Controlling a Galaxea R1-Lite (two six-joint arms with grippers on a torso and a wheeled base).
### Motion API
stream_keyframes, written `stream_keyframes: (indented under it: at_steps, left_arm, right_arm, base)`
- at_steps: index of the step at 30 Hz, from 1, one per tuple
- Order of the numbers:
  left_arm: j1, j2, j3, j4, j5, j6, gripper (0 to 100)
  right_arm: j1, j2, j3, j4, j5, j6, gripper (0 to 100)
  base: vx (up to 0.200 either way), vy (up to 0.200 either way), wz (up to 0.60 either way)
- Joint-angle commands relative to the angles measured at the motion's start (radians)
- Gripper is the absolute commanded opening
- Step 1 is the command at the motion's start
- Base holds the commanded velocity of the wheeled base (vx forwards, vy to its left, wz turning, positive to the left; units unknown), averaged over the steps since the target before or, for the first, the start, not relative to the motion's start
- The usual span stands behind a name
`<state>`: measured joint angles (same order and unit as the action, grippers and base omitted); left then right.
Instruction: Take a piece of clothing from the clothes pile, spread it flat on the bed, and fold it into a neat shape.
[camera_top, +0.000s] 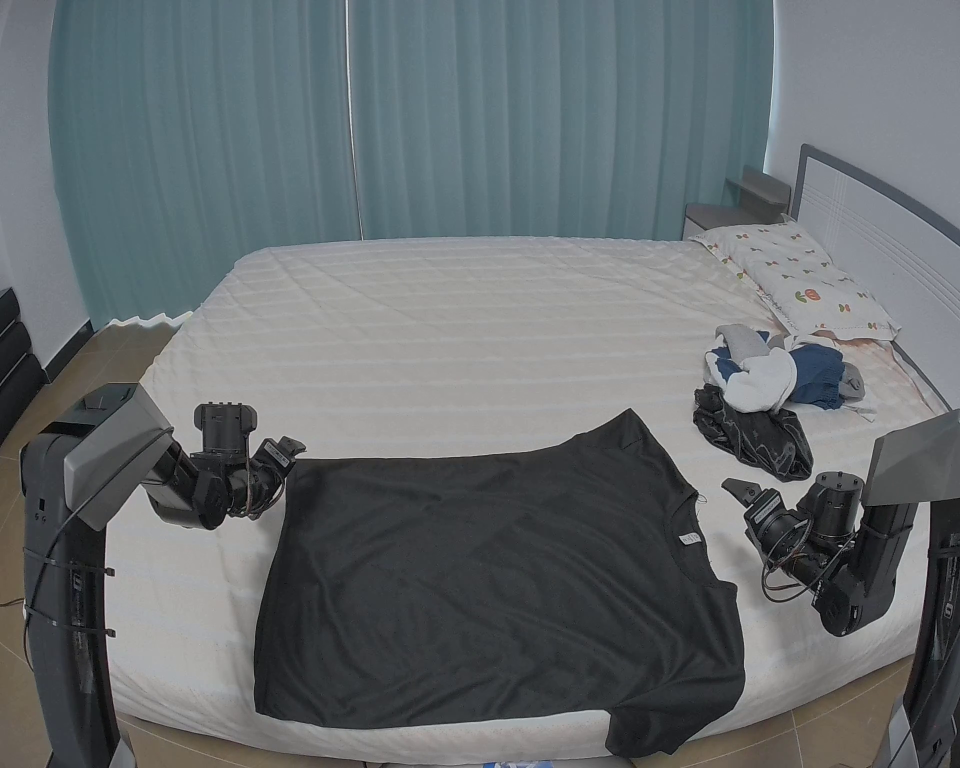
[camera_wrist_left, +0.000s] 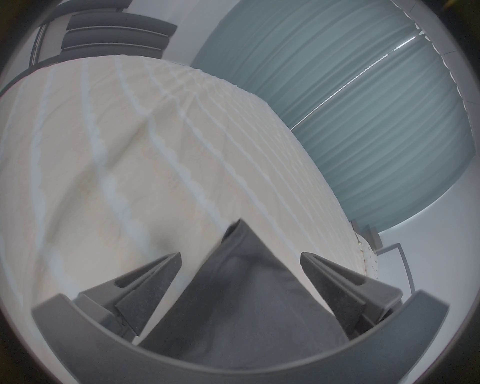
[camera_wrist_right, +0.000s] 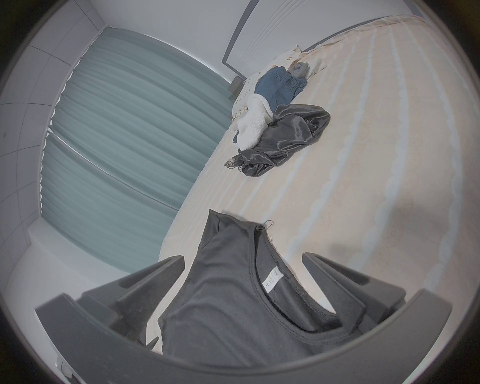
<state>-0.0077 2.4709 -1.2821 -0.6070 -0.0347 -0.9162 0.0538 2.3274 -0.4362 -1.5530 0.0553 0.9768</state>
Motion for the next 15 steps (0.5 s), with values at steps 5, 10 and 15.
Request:
stream_keyframes:
  at_steps: [5, 10, 15]
  left_arm:
    - [-0.021, -0.265, 0.461, -0.168, -0.105, -0.013, 100]
    - [-0.023, -0.331, 0.636, -0.273, -0.126, -0.010, 100]
    - [-0.032, -0.345, 0.736, -0.343, -0.174, -0.009, 100]
  right_arm:
    - [0.015, -0.030, 0.073, -0.009, 0.015, -0.035, 100]
    - [0.024, -0.023, 0.080, -0.009, 0.015, -0.046, 100]
    - [0.029, -0.022, 0.080, -0.009, 0.015, -0.046, 100]
  base:
    - [-0.200, 0.000, 0.00]
    - [-0.200, 0.000, 0.00]
    - [-0.120, 0.000, 0.00]
